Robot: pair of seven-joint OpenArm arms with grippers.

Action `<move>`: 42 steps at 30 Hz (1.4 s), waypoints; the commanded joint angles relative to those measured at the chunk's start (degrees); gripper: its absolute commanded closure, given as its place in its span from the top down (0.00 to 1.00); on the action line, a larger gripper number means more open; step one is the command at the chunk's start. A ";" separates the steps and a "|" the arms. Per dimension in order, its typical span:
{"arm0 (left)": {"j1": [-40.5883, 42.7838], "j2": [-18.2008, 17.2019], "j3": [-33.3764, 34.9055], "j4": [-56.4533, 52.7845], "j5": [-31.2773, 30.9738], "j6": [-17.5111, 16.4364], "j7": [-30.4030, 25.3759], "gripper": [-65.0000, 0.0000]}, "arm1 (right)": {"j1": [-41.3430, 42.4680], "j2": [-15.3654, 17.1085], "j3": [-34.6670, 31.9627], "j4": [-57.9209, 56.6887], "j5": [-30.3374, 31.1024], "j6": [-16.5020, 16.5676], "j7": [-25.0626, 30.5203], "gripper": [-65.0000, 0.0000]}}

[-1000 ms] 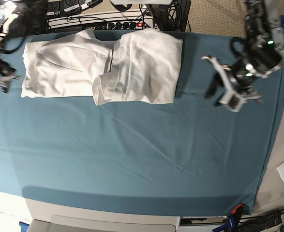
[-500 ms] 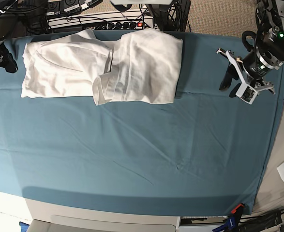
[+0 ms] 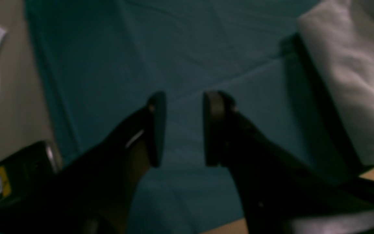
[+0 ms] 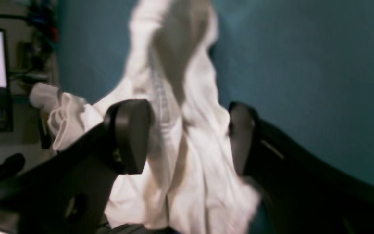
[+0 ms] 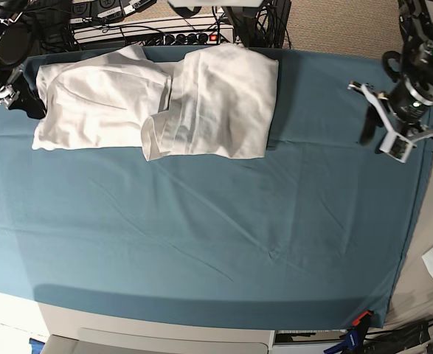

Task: Fold the T-shirt properly
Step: 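Grasp the collar end of the white shirt with the right gripper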

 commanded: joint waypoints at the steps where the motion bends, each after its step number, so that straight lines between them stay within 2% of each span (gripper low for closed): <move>1: 0.07 -0.66 -1.46 0.90 -1.49 0.04 -1.22 0.32 | 0.22 1.66 0.24 0.81 1.34 0.22 0.51 0.59; 6: 0.07 -0.63 -5.99 0.87 -3.82 0.02 -1.01 0.32 | 0.83 1.60 0.24 0.81 1.34 0.22 0.51 0.59; 9: 1.29 -0.61 -7.34 0.87 -4.44 0.02 -0.79 0.32 | 2.05 1.62 0.24 0.83 1.34 1.39 0.51 0.59; 14: 4.37 -0.63 -7.48 0.87 -4.37 0.02 -0.85 0.32 | 5.60 1.60 -1.55 0.98 1.34 1.39 0.51 0.59; 21: 4.63 -0.63 -7.48 0.87 -4.39 0.00 -0.85 0.32 | 6.16 1.62 -6.62 0.98 1.34 1.39 0.51 0.59; 38: 4.63 -0.63 -7.48 0.87 -4.44 0.00 -1.25 0.32 | 5.66 1.88 -6.73 1.03 1.34 1.39 0.51 0.58; 40: 4.63 -0.63 -7.48 0.87 -4.44 0.02 -1.25 0.32 | 5.66 1.88 -6.73 1.03 1.34 1.39 0.51 0.51; 42: 4.63 -0.63 -7.48 0.87 -4.46 0.04 -1.25 0.32 | 5.66 1.88 -6.73 1.03 1.34 1.39 0.51 0.34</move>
